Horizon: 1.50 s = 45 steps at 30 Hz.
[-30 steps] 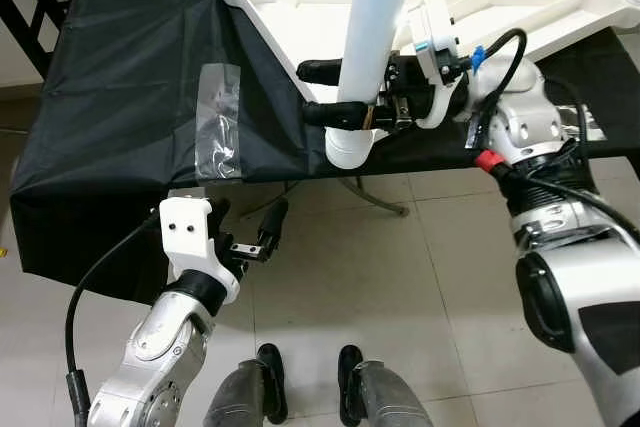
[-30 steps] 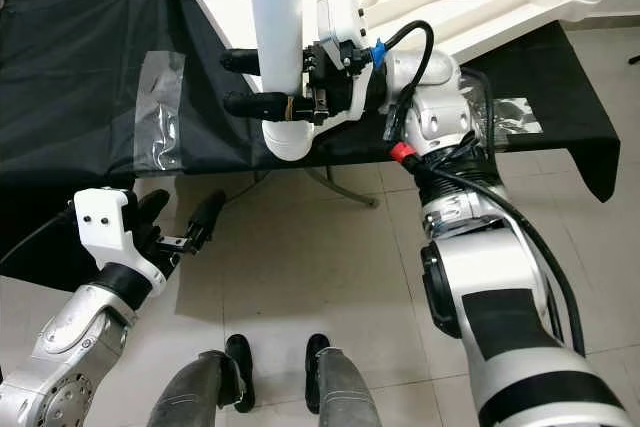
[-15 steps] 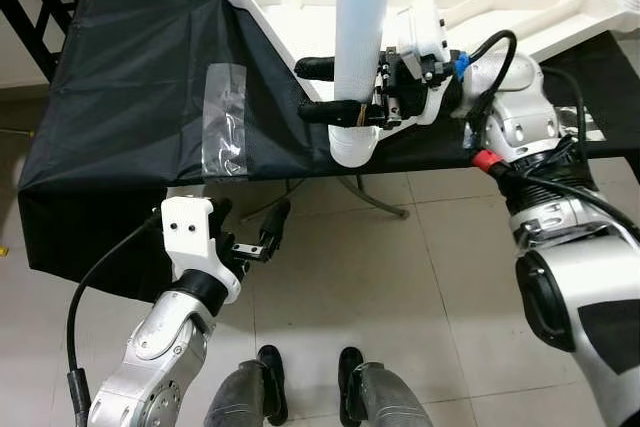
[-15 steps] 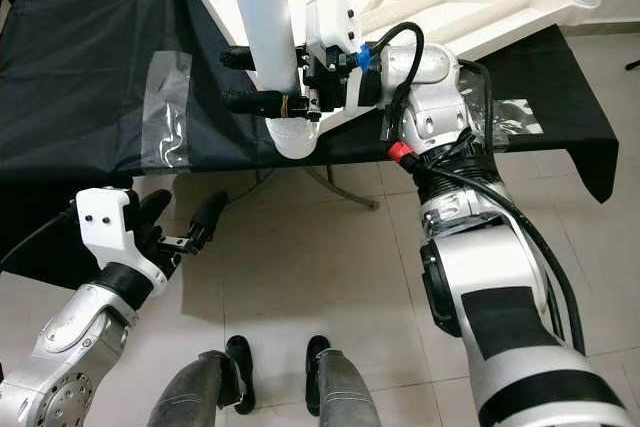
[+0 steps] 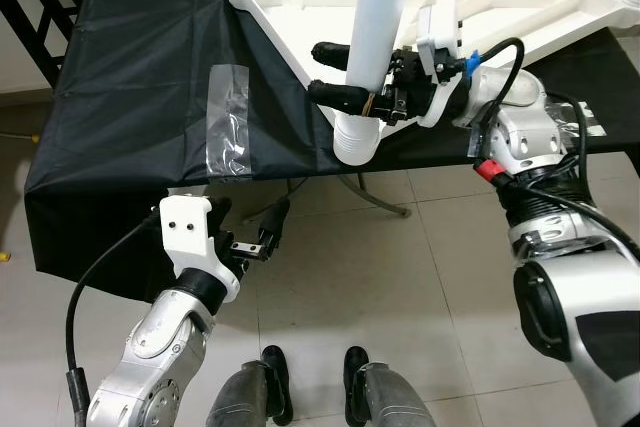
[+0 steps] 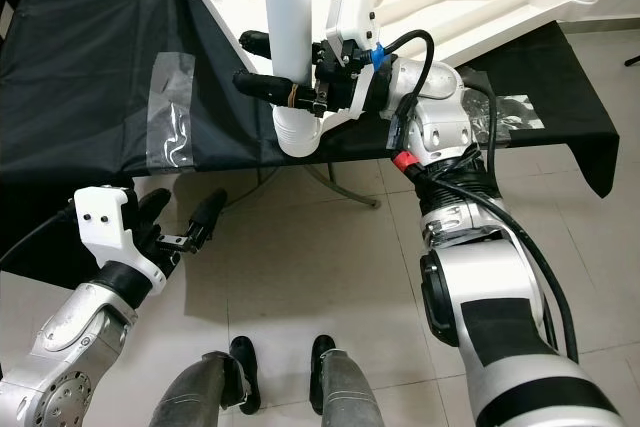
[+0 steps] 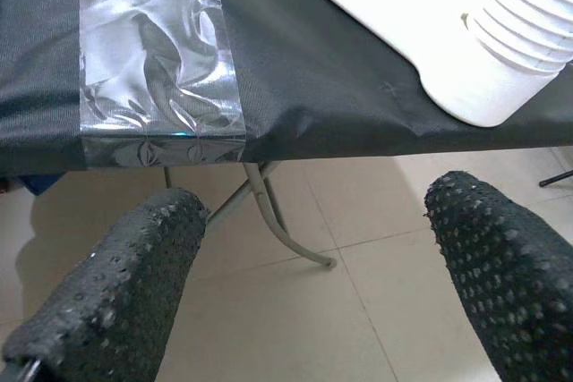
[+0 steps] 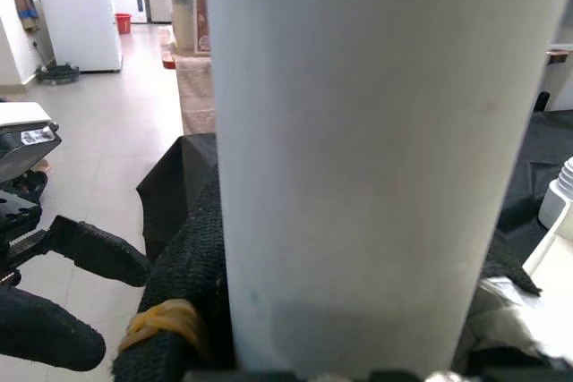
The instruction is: Building children table
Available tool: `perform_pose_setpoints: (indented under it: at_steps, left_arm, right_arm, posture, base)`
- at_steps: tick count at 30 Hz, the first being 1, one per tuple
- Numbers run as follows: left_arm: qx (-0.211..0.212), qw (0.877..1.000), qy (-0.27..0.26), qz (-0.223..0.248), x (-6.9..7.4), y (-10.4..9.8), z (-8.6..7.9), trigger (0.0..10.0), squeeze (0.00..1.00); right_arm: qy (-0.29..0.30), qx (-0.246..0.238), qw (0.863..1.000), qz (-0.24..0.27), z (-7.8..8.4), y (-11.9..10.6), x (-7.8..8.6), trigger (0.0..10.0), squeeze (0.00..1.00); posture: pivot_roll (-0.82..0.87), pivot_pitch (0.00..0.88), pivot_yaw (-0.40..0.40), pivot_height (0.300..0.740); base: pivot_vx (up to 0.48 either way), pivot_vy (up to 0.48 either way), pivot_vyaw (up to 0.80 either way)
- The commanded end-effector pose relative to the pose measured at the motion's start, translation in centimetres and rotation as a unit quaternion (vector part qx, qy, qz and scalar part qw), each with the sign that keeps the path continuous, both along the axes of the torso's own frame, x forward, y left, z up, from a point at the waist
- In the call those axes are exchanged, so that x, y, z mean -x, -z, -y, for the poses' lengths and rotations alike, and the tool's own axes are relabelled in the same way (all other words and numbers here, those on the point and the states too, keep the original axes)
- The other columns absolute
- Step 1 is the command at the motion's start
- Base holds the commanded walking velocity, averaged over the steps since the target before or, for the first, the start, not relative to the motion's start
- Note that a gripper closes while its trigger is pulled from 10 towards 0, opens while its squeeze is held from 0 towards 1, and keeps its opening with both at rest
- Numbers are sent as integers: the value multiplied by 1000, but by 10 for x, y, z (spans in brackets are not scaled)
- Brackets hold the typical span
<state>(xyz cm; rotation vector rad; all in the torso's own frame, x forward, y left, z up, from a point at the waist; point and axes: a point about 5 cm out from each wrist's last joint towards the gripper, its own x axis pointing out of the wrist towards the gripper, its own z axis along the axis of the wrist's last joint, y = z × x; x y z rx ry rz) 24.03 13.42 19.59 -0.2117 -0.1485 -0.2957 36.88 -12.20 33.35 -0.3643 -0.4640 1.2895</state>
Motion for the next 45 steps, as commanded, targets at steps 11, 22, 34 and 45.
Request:
perform_pose_setpoints:
  at_steps: [11,22,34,45]
  left_arm:
    - [2,1000,6,-8,4,2,-1,10000,0]
    - [1,1000,6,-7,3,2,0,10000,0]
    - [3,1000,6,-7,3,2,0,10000,0]
    - [4,1000,7,-8,3,3,1,10000,0]
  right_arm:
    - [31,18,999,-41,7,21,-5,10000,0]
    - [-4,-8,998,-55,-4,27,2,10000,0]
    - [-34,33,997,-66,-18,39,10,10000,0]
    - [27,21,997,-70,-14,42,7,10000,0]
  posture:
    - [2,441,-21,740]
    - [3,441,-19,740]
    - [-4,438,-26,740]
    - [-11,426,-36,740]
  base:
    - [0,0,0]
    - [0,0,0]
    - [0,0,0]
    - [0,0,0]
